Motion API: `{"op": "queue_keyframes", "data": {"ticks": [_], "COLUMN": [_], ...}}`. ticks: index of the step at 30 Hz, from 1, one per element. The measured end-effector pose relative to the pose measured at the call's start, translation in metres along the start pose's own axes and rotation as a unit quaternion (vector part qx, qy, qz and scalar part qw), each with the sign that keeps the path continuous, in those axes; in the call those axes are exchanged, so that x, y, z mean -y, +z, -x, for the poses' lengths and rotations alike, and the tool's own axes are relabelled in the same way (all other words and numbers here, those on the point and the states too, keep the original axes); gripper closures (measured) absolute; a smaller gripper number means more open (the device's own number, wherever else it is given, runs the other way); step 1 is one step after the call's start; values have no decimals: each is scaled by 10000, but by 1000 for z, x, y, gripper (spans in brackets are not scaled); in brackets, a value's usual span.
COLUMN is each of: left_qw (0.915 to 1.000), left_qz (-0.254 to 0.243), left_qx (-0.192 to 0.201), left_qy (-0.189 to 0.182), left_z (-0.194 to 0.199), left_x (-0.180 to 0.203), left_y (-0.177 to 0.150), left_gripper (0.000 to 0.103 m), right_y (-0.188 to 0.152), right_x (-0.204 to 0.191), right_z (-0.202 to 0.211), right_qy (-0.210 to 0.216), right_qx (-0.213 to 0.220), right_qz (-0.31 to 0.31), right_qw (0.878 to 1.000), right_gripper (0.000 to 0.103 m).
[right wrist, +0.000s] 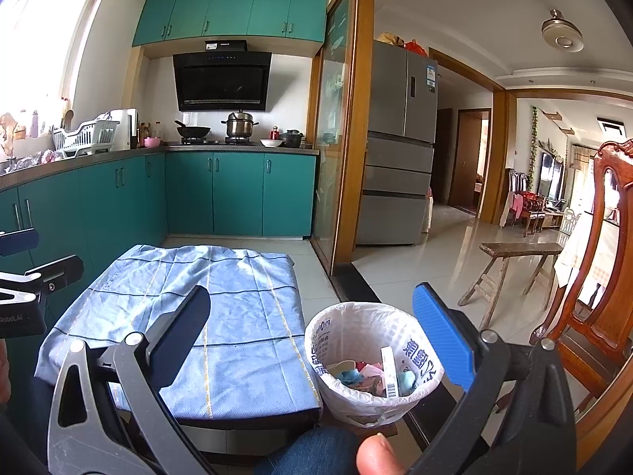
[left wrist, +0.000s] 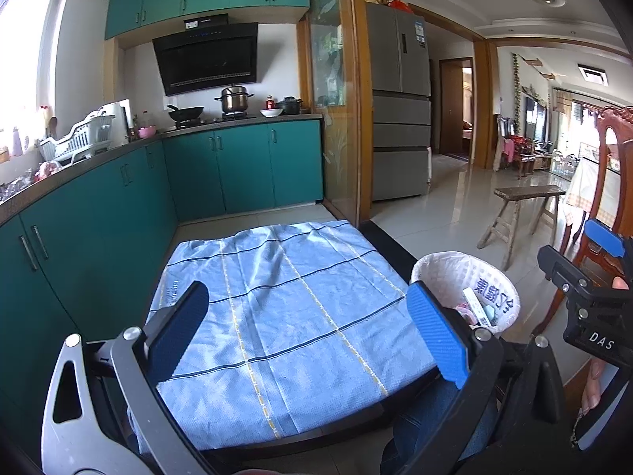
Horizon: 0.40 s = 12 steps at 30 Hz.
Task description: Collect trash
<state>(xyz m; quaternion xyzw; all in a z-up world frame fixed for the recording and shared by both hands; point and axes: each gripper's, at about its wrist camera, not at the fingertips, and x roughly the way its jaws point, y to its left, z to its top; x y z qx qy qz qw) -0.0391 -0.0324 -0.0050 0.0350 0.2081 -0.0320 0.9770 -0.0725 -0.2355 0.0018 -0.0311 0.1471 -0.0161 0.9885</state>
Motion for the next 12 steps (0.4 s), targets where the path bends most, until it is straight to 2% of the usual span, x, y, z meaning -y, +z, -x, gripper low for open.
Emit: {"op": "queue_keyframes", "data": {"ticks": [6, 12], "left_qw": [9999, 9983], "left_qz": [46, 233], "left_qx": [-120, -525], "left_qy": [-7, 130], "left_z": [-11, -50], "left_x": [-3, -23], "left_y": [-2, -4], "left_gripper": [3, 3], "right_y": [-5, -8], "right_x": [3, 3], "right_z": [-8, -18], "right_qy": [32, 40], "right_qx": [-125, -312], "right_qz": [-52, -64], "right_qw": [9999, 9995], "right_gripper": [3, 3]}}
